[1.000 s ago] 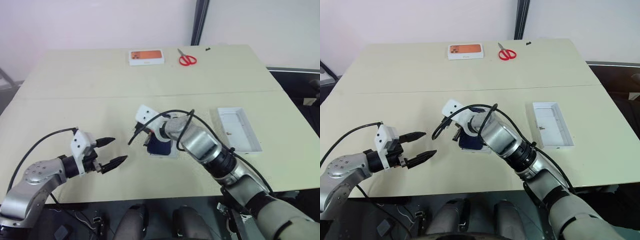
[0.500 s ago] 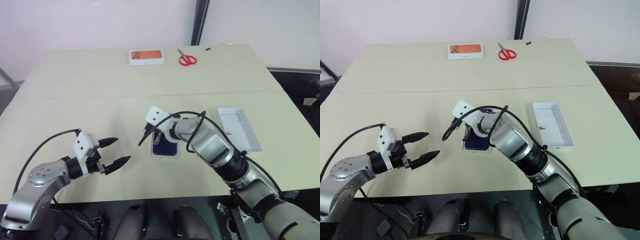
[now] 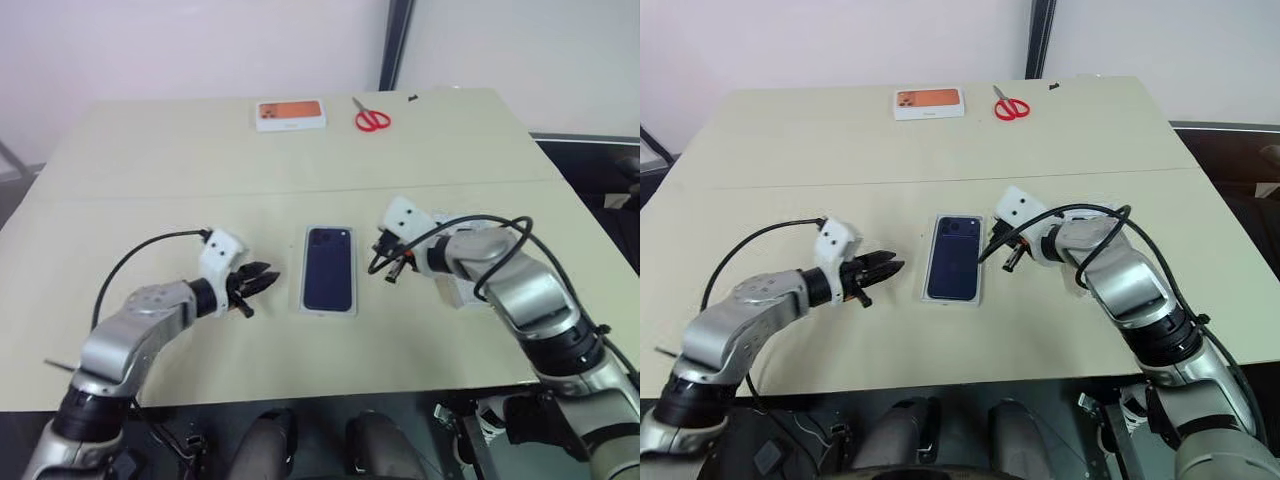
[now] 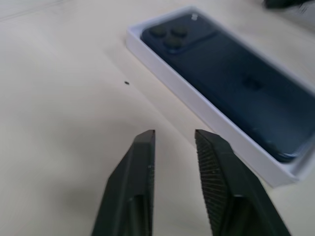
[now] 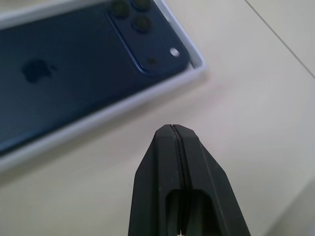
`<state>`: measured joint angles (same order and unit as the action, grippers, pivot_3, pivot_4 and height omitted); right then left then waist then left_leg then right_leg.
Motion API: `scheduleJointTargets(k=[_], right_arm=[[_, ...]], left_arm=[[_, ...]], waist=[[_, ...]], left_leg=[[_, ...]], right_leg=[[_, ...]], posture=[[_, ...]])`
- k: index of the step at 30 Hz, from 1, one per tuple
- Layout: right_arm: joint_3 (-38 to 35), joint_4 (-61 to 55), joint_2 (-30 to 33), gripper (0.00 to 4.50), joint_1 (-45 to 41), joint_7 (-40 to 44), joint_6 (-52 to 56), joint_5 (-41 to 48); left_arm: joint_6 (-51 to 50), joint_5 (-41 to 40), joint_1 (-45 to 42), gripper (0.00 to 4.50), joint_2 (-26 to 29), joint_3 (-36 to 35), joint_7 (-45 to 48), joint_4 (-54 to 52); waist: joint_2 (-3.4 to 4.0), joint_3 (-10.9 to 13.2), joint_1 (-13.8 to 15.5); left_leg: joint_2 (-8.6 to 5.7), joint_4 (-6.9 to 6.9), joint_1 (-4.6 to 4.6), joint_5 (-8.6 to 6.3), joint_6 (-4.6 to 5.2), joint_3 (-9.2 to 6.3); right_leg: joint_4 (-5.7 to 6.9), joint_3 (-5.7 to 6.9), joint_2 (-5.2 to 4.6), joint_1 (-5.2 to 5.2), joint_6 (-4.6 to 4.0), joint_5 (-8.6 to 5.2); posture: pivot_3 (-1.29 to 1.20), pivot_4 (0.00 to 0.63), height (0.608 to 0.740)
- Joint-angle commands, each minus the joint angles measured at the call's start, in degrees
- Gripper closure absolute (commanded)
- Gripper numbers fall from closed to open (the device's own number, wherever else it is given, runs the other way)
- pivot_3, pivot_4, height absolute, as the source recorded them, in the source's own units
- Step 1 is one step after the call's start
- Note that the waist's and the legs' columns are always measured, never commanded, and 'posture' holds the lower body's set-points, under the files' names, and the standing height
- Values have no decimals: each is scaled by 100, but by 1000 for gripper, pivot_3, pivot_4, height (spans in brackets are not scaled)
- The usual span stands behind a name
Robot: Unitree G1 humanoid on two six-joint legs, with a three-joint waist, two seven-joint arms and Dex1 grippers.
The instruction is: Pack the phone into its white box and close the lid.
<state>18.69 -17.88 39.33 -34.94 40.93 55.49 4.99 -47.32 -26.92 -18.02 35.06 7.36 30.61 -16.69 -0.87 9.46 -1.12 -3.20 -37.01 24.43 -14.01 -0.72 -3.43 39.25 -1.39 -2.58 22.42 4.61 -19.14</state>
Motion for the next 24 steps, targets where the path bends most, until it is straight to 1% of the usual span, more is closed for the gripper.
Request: scheduleJointTargets(k=[1,4,7,12,15,20,24], right_arm=[[236,-113,-1,4500,40,-55,-165,-187],[491,-53,-96,4500,74,-90,-163,-299],[657,5,-288,4500,75,-180,-120,-365],[702,-98,-387,4500,86,-181,-1,-381],[634,-233,-227,4500,123,-58,61,-330],[457,-382,257,4500,232,200,63,-265],[223,-445,859,4500,516,469,-72,-258]], left_arm=[[-413,278,-456,2896,-151,366,-88,244],[-555,480,-812,2896,-293,624,-63,498],[-609,542,-1032,2896,-484,723,-15,626],[-681,551,-1218,2896,-779,947,190,577],[-697,543,-1324,2896,-1007,1094,331,584],[-656,622,-1531,2896,-1361,1397,568,707],[-500,802,-1830,2896,-1811,1721,712,1102]], waist=[[-1,0,15],[-1,0,50],[-1,0,59],[-1,0,61],[-1,0,89],[-1,0,195],[-1,0,217]], left_leg=[[0,-1,0,0,0,0],[0,-9,2,0,0,0],[-1,-14,2,1,-1,-1],[-1,-14,2,3,-5,-1],[-1,-15,2,4,-7,-2],[-5,-25,3,3,-5,-1],[-6,-31,5,2,-3,-1]], right_leg=[[0,0,0,-1,0,0],[0,1,-2,-4,0,0],[-1,3,-3,-8,0,0],[-1,3,-3,-8,0,0],[-1,4,-4,-9,0,0],[-3,5,-7,-16,1,0],[-6,6,-9,-19,1,0]], posture=[[0,150,740],[0,150,740],[0,150,740],[0,150,740],[0,150,740],[0,150,740],[0,150,740]])
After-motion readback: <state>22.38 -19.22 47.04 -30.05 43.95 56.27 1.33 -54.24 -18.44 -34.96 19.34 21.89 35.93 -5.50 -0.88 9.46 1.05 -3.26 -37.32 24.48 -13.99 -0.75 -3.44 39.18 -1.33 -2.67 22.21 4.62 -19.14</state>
